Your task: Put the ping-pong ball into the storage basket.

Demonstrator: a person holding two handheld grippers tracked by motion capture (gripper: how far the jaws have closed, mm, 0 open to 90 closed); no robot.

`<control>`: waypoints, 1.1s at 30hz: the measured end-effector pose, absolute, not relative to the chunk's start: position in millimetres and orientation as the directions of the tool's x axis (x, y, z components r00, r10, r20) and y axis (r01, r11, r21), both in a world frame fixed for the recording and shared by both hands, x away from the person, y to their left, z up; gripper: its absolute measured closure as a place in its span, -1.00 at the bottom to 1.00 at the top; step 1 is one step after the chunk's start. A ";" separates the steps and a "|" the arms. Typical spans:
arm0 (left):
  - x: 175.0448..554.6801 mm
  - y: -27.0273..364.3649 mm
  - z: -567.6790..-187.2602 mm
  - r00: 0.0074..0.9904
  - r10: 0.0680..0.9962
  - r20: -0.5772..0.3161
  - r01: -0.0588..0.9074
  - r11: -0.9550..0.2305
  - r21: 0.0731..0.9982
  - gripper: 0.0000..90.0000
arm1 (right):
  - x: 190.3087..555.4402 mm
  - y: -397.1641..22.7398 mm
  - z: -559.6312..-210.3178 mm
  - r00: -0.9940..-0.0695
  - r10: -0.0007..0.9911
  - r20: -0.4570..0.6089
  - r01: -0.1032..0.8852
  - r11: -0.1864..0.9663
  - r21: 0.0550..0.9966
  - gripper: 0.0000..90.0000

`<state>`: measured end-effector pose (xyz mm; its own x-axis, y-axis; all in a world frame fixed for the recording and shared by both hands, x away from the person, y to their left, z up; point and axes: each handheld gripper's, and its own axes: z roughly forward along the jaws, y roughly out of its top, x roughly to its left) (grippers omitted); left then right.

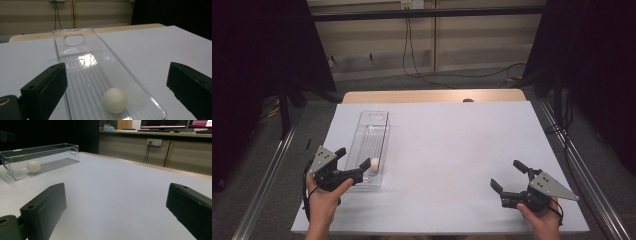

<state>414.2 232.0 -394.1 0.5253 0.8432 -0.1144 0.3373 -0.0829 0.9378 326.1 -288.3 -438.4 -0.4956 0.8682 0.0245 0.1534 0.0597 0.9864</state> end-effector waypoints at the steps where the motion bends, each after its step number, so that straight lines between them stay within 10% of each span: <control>1: 413.7 232.3 -394.1 0.525 0.843 -0.117 0.338 -0.080 0.938 -0.93 | 326.2 -288.4 -438.4 -0.496 0.868 0.023 0.151 0.060 0.987 -0.95; 33: 399.6 243.3 -406.4 0.520 0.849 -0.090 0.293 -0.078 0.953 -0.95 | 326.2 -288.3 -438.3 -0.496 0.868 0.021 0.150 0.062 0.987 -0.95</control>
